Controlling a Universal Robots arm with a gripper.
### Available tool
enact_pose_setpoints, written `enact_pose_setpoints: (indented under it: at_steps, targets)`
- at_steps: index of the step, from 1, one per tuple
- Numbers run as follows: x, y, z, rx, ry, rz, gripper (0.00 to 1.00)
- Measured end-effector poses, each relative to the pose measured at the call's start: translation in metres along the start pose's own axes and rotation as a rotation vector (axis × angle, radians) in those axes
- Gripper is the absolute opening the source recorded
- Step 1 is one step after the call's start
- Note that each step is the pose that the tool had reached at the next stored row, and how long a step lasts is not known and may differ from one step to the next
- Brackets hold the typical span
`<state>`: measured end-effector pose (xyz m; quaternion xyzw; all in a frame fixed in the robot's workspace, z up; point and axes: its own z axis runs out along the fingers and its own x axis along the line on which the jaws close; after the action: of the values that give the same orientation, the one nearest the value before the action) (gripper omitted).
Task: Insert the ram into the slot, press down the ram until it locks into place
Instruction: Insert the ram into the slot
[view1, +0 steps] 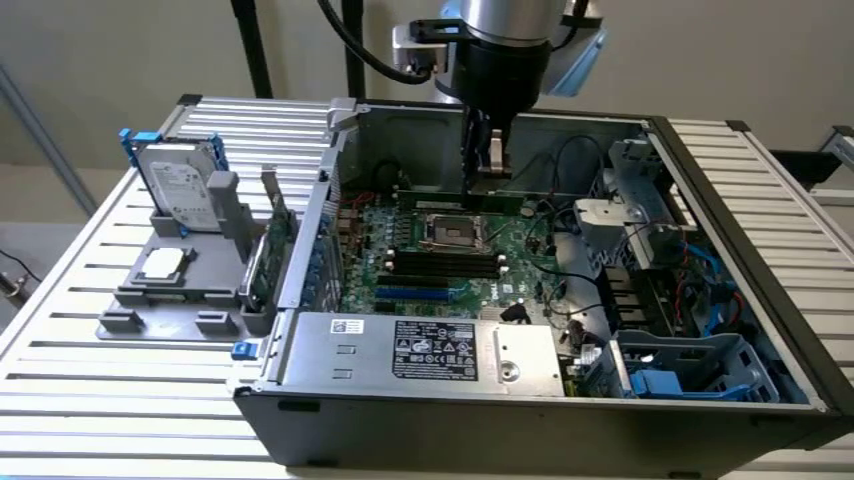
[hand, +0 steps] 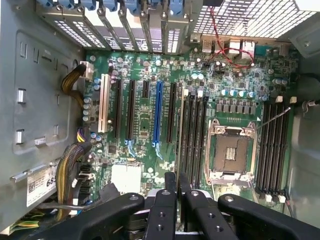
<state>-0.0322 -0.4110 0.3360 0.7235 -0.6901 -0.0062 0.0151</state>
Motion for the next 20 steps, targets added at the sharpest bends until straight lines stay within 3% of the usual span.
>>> enact_pose_setpoints:
  at_steps: [5, 20]
  targets:
    - [0.000, -0.0002, 0.0092, 0.0039, 0.0002, -0.004, 0.14]
    - [0.000, -0.0010, 0.0362, 0.0041, 0.0004, -0.005, 0.14]
